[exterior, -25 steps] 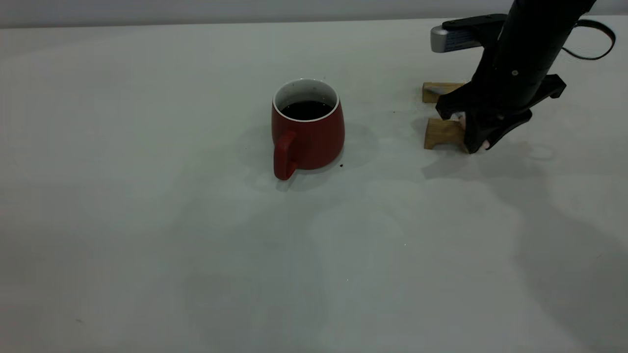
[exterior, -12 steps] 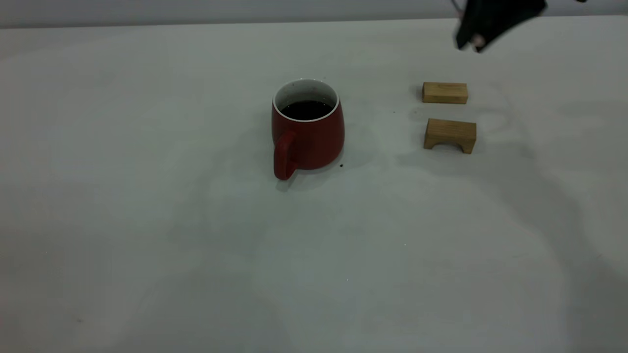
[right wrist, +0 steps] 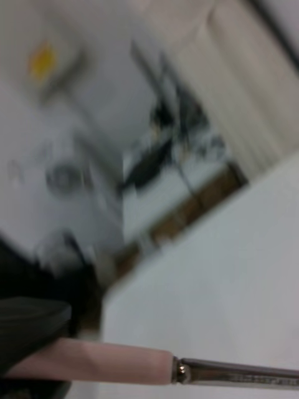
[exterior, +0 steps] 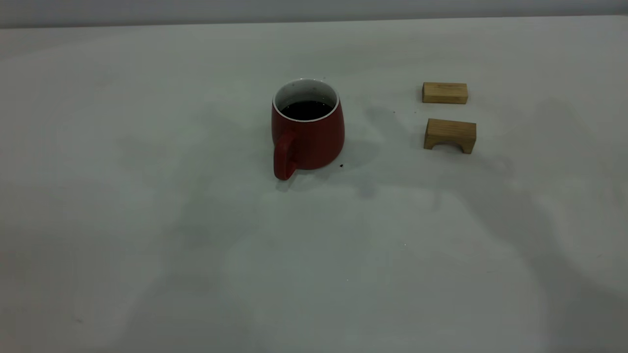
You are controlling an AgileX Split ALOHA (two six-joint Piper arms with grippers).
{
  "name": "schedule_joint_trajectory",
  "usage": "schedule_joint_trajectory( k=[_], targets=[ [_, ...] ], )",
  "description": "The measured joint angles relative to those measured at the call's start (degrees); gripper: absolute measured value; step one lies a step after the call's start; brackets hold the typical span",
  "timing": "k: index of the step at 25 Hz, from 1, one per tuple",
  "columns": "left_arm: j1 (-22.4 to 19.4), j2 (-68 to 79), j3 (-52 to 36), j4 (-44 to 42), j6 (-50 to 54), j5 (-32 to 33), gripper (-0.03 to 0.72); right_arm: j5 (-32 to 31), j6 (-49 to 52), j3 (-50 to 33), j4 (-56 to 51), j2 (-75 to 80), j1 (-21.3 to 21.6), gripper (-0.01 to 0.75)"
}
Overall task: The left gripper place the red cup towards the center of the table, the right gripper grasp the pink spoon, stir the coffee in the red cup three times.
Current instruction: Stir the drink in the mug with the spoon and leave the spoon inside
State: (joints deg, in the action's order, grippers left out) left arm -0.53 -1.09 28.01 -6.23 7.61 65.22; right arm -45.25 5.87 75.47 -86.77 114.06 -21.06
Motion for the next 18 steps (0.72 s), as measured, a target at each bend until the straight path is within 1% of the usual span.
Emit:
schedule_joint_trajectory(
  k=[4, 6, 10, 14, 18],
  targets=[
    [0.00, 0.00, 0.00, 0.00, 0.00, 0.00, 0.594, 0.93, 11.90, 0.00, -10.82, 3.02, -2.97, 0.141],
    [0.00, 0.00, 0.00, 0.00, 0.00, 0.00, 0.594, 1.12, 17.75, 0.00, -12.97, 4.41, -3.93, 0.141],
    [0.00, 0.00, 0.00, 0.00, 0.00, 0.00, 0.594, 2.21, 28.11, 0.70, -14.07, 7.43, -4.16, 0.141],
    [0.00, 0.00, 0.00, 0.00, 0.00, 0.00, 0.594, 3.62, 31.01, 0.75, -14.25, 11.09, -4.16, 0.141],
    [0.00, 0.00, 0.00, 0.00, 0.00, 0.00, 0.594, 4.88, 30.72, 1.56, -14.39, 16.11, -3.56, 0.142]
  ],
)
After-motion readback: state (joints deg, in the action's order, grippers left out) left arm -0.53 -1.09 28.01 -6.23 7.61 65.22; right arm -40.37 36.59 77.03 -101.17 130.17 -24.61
